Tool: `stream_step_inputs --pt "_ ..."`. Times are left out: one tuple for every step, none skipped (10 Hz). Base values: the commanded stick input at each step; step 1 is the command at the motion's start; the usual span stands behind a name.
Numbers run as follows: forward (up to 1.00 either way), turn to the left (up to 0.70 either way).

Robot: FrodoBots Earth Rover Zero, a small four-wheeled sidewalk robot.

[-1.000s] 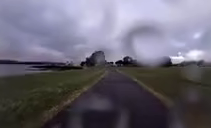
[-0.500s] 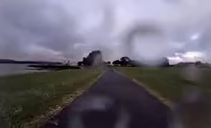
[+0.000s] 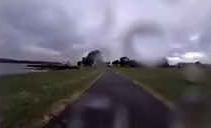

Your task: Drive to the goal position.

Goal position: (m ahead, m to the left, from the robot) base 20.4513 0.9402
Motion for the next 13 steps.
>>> stream_step_inputs --pt "0.7 0.0" --pt "0.7 0.0" --pt "0.7 0.0" --pt "0.7 0.0" --pt "0.7 0.0" --pt "0.7 0.0" --pt "0.7 0.0" --pt "0.7 0.0" --pt "0.7 0.0" --pt "0.7 0.0" --pt "0.7 -0.14" --pt "0.7 -0.14" --pt "0.7 -0.14"
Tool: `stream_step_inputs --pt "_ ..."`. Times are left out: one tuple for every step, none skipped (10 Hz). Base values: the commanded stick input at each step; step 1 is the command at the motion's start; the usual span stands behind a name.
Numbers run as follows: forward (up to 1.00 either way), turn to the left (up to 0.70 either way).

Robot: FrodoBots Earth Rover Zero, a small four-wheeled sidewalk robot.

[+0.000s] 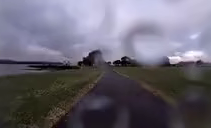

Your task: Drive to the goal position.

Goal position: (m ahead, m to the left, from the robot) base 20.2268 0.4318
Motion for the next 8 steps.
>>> stream_step_inputs --pt "0.7 -0.14" --pt "0.7 -0.14" --pt "0.7 -0.14" --pt "0.7 -0.14" --pt "0.7 -0.14" --pt "0.7 -0.14" --pt "0.7 -0.14" --pt "0.7 -0.13"
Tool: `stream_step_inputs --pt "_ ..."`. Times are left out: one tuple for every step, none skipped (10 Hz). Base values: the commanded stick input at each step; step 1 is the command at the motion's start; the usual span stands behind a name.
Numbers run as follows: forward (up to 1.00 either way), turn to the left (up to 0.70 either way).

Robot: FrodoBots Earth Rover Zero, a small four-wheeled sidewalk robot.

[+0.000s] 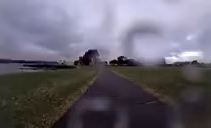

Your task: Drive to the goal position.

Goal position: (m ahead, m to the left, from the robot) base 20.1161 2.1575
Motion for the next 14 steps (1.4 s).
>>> stream_step_inputs --pt "0.7 -0.07" --pt "0.7 -0.01" --pt "0.7 0.0" --pt "0.7 0.0" --pt "0.7 0.0" --pt "0.7 0.0" --pt "0.7 0.0" --pt "0.7 0.0" --pt "0.7 0.0" --pt "0.7 0.0" --pt "0.7 0.0" --pt "0.7 0.0" --pt "0.7 0.0" --pt "0.7 0.0"
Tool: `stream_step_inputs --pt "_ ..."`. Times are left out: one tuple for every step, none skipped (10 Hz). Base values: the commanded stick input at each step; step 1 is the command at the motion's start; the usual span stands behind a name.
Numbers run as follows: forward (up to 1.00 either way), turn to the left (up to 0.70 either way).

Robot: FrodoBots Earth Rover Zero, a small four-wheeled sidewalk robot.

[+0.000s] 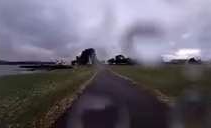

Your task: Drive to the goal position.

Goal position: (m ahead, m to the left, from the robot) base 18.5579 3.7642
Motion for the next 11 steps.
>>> stream_step_inputs --pt "0.7 0.0" --pt "0.7 0.0" --pt "0.7 0.0" --pt "0.7 0.0" --pt "0.7 0.0" --pt "0.7 0.0" --pt "0.7 0.0" --pt "0.7 -0.03" --pt "0.7 -0.1" --pt "0.7 -0.14" --pt "0.7 -0.14"
